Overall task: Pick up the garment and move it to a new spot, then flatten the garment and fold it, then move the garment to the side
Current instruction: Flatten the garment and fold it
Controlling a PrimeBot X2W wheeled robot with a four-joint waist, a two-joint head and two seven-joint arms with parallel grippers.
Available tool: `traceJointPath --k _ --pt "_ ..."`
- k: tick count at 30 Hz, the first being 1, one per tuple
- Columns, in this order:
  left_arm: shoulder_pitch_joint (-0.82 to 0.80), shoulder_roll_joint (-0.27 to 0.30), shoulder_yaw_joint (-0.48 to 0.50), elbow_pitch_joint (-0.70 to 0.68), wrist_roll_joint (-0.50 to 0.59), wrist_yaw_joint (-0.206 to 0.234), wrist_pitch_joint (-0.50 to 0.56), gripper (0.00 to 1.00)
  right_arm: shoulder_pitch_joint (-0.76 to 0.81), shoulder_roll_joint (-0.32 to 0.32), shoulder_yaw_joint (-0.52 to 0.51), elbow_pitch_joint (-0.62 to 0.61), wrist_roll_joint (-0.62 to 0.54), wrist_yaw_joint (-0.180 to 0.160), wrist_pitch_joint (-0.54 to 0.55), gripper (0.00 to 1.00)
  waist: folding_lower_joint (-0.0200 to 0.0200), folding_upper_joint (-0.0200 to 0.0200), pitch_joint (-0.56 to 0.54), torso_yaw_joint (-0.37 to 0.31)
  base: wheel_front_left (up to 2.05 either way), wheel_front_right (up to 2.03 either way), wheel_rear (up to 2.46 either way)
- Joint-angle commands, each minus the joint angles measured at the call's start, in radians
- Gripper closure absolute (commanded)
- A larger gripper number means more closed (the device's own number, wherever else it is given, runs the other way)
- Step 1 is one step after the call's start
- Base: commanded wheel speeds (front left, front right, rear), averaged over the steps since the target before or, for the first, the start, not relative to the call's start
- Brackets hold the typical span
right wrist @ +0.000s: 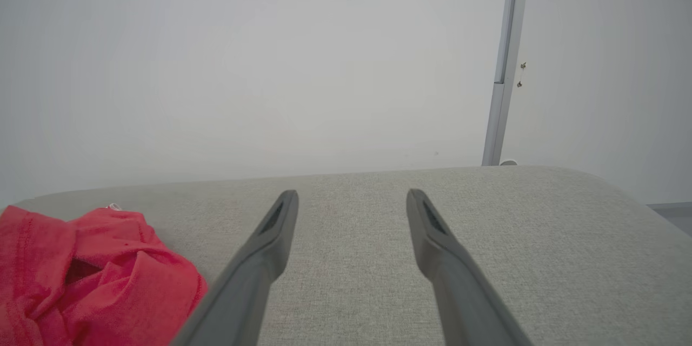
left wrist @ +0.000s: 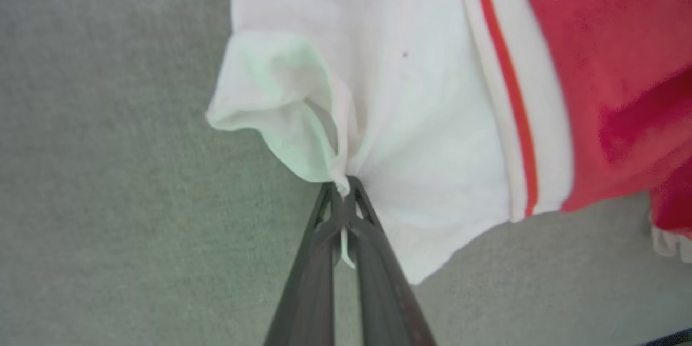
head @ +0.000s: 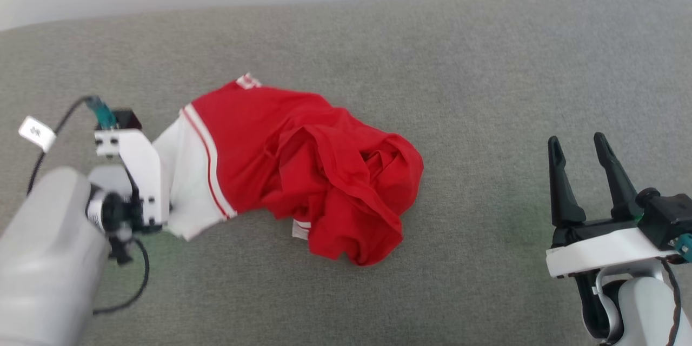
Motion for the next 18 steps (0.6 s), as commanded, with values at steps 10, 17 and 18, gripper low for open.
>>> traceJointPath --k 10,17,18 --pt "0.298 0.077 0.018 -0.375 -0.065 0.154 0.132 1.0 0.024 0.0 0.006 0.009 0.005 0.0 -0.005 0.0 0.0 0.0 -0.043 0.015 0.0 0.0 0.0" --pt "0.401 0.105 0.045 -0.557 -0.061 0.224 0.087 0.29 0.035 -0.002 0.016 0.018 0.007 0.0 -0.005 0.0 0.0 0.0 -0.069 0.015 0.0 0.0 0.0" --pt "0.409 0.107 0.051 -0.575 -0.059 0.23 0.075 0.0 0.039 -0.002 0.018 0.019 0.007 0.0 -0.005 0.0 0.0 0.0 -0.074 0.016 0.0 0.0 0.0"
